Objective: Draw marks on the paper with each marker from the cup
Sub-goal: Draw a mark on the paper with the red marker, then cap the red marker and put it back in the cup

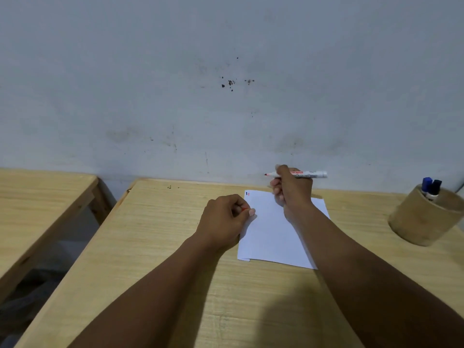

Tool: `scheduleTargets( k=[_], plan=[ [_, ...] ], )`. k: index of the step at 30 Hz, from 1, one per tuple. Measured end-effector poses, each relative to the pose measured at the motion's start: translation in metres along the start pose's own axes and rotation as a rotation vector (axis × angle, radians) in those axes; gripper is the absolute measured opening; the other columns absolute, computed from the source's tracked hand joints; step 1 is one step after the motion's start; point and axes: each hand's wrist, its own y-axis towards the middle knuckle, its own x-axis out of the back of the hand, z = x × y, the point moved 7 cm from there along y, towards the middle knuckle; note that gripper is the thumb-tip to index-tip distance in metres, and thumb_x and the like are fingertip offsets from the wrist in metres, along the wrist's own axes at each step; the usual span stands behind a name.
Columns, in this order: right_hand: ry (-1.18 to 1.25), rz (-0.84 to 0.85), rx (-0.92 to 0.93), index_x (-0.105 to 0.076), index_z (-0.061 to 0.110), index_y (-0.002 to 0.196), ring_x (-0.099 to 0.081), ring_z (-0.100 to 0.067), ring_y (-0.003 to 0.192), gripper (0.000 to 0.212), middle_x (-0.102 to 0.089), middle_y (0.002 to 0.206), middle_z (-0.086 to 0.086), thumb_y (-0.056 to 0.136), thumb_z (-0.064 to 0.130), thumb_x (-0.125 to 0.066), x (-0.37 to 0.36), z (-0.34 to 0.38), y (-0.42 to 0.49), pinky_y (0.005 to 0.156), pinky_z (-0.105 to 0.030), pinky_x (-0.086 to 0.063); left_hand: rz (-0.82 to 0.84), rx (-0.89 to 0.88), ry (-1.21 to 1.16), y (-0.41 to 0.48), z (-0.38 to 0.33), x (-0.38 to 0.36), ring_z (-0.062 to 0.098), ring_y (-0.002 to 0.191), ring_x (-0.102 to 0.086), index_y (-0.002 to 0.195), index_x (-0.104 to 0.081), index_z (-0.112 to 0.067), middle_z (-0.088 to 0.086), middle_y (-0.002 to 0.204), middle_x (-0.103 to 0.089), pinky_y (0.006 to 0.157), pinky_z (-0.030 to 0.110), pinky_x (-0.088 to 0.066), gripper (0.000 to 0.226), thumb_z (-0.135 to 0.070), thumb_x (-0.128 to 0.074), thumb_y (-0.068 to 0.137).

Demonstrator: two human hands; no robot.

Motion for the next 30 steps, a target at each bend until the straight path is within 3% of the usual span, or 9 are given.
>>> scheduleTargets(
  k=[2,5,10,18,30],
  plan=[
    [0.118,-0.017,0.014,-0.060,0.018,0.080,-0.043,-0.008,0.035,0.016,-0.060,0.057,-0.003,0.091,0.023,-0.071,0.011,0.017,-0.002,0.036,-0.017,-0.025,0.031,0.048,-0.047,0.007,-0.005,0.004,0.008,0.060,-0.062,0.076,-0.074,-0.020,0.002,0.072,-0.076,0.064,0.026,-0.049,0.014,-0.030,-0.078,0.085],
    [0.221,0.094,0.012,-0.059,0.016,0.082,-0.045,-0.006,0.036,0.019,-0.058,0.059,-0.003,0.095,0.024,-0.070,0.023,0.048,-0.015,0.034,-0.017,-0.026,0.008,0.063,-0.102,0.021,-0.023,0.016,0.010,0.065,-0.063,0.078,-0.077,-0.020,0.002,0.078,-0.079,0.067,0.025,-0.046,0.012,-0.029,-0.080,0.085],
    [0.352,0.283,-0.103,-0.069,0.009,0.085,-0.061,-0.015,0.048,0.025,-0.070,0.071,-0.011,0.093,0.024,-0.052,0.061,0.090,-0.042,0.044,-0.019,-0.042,0.027,0.034,-0.351,0.031,-0.094,0.019,0.018,0.073,-0.065,0.081,-0.080,-0.023,0.004,0.081,-0.074,0.068,0.028,-0.051,0.007,-0.024,-0.078,0.089],
    [0.352,0.186,-0.023,-0.068,0.008,0.082,-0.057,-0.008,0.042,0.020,-0.066,0.059,-0.003,0.094,0.024,-0.063,0.145,0.134,-0.067,0.040,-0.016,-0.038,0.219,0.020,-0.530,0.029,-0.192,-0.033,0.022,0.086,-0.072,0.110,-0.080,-0.009,0.005,0.097,-0.076,0.076,0.030,-0.055,0.023,-0.024,-0.072,0.094],
    [0.347,0.127,0.048,-0.068,0.008,0.078,-0.058,-0.008,0.043,0.020,-0.068,0.059,-0.005,0.093,0.021,-0.068,0.188,0.151,-0.076,0.042,-0.016,-0.039,0.321,-0.023,-0.501,0.017,-0.239,-0.088,0.020,0.083,-0.073,0.098,-0.080,-0.014,0.006,0.092,-0.077,0.077,0.031,-0.060,0.012,-0.022,-0.072,0.094]
  ],
)
